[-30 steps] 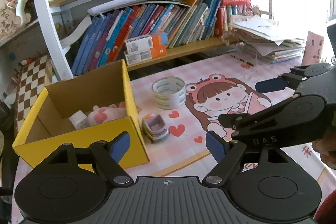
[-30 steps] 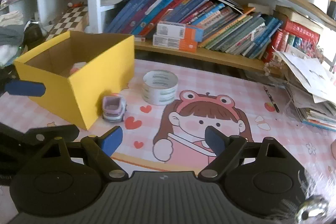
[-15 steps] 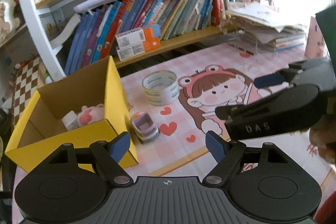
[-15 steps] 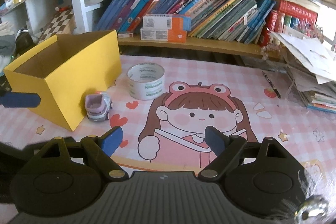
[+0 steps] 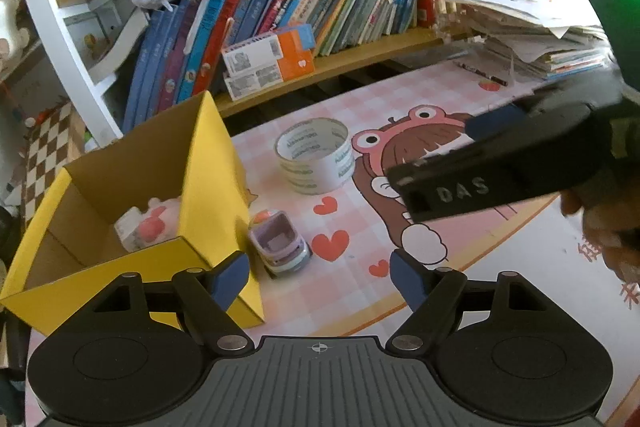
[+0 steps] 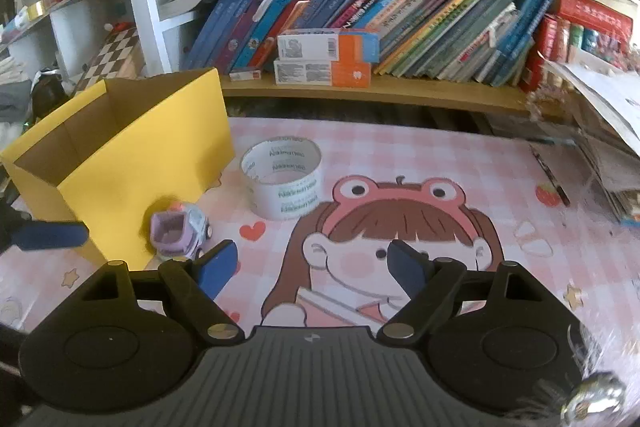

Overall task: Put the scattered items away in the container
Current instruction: 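Close left tool on lavender toy car while right tool grasps clear tape roll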

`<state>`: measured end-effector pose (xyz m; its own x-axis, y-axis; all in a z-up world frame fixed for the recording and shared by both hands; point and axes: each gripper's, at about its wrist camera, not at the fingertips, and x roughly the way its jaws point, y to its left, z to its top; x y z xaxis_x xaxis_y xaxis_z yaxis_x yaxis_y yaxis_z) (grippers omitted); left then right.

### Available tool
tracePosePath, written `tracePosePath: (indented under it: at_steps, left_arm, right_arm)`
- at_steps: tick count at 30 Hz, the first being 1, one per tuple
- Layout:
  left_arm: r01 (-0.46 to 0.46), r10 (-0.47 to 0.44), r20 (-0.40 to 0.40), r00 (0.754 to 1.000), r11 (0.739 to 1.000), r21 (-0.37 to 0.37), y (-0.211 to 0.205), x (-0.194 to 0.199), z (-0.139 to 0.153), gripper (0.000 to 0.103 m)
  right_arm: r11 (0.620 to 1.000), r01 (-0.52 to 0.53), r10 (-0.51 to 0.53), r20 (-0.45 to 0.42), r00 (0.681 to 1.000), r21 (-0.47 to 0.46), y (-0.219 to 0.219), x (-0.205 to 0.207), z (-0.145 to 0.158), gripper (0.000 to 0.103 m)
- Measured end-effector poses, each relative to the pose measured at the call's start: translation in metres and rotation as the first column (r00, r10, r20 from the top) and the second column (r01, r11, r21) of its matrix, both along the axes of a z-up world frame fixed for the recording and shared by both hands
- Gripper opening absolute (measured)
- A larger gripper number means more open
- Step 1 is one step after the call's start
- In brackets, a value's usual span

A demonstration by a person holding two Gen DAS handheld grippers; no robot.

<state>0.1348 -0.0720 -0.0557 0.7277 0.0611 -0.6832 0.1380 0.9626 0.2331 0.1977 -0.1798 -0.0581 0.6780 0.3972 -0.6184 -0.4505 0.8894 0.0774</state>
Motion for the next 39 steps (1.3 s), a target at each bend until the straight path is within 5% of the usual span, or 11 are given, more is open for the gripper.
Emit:
tracePosePath:
  at_steps: [10,18,21,25,31,39]
  left_arm:
    - [-0.076,0.076,-0.001,0.997,0.997,-0.012,0.0,0.033,-0.012,0.071]
    - [-0.156,0.153,0.034,0.988,0.982,0.111,-0.01,0.052,-0.024,0.054]
    - [-0.127,0.126,0.012,0.992,0.985,0.119,-0.015,0.054,-0.025,0.035]
    - [-0.092,0.091,0.009,0.996,0.986,0.142,-0.025,0.053,-0.031,0.035]
    - [-0.178,0.185,-0.042,0.982,0.976,0.127,-0.016,0.069,-0.045,0.029]
    - [-0.192,0.198,-0.035,0.98,0.972,0.133,-0.014,0.075,-0.051,0.029]
  right_arm:
    - [0.996,-0.074,0.076,0.024,0.997,-0.041,0.023,0.038,-0.007,0.082]
    - [0.991,-0.116,0.118,0.018,0.993,-0.061,0.039,0.056,-0.018,0.082]
    - [0.991,-0.121,0.122,0.014,0.992,-0.06,0.042,0.061,-0.022,0.082]
    - [0.991,-0.122,0.123,0.012,0.992,-0.053,0.043,0.067,-0.024,0.081]
    - [0.985,-0.161,0.163,0.031,0.986,-0.059,0.048,0.078,-0.029,0.081]
    - [0.97,-0.235,0.238,0.05,0.97,-0.068,0.064,0.092,-0.037,0.081]
